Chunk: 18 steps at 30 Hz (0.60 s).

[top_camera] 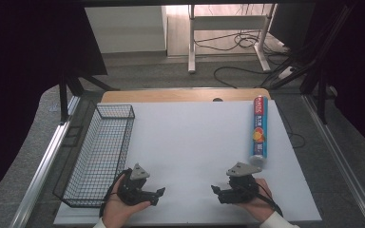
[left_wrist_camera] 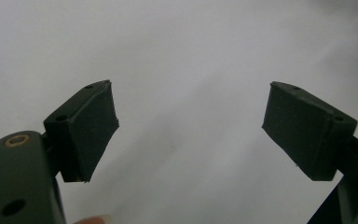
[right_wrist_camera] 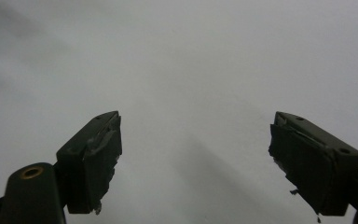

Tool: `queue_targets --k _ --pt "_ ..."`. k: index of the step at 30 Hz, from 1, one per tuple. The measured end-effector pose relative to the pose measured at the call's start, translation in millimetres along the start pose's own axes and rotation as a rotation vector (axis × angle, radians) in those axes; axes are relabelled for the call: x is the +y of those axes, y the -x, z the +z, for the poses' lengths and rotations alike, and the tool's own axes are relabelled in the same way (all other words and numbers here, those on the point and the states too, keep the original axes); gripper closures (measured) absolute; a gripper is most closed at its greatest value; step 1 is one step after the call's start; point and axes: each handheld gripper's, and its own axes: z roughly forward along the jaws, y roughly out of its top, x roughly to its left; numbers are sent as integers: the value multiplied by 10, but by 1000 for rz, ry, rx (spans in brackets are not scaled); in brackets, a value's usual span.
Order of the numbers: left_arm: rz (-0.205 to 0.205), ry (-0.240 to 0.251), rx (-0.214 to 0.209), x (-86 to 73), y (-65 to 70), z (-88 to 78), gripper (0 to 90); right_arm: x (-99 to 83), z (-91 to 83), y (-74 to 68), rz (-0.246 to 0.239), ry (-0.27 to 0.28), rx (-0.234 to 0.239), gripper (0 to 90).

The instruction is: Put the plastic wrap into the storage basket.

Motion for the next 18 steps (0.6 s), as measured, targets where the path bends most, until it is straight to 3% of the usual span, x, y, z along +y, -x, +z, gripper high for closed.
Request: queue_targets --k 8,15,18 --pt "-2 -3 -8 5 -5 -6 173 147 24 -10 -2 -35 7 202" --pt "-10 1 -9 22 -11 -13 173 359 -29 81 -28 0 -20 228" --pt "-7 0 -9 26 -9 -6 173 454 -50 147 -11 7 -33 226"
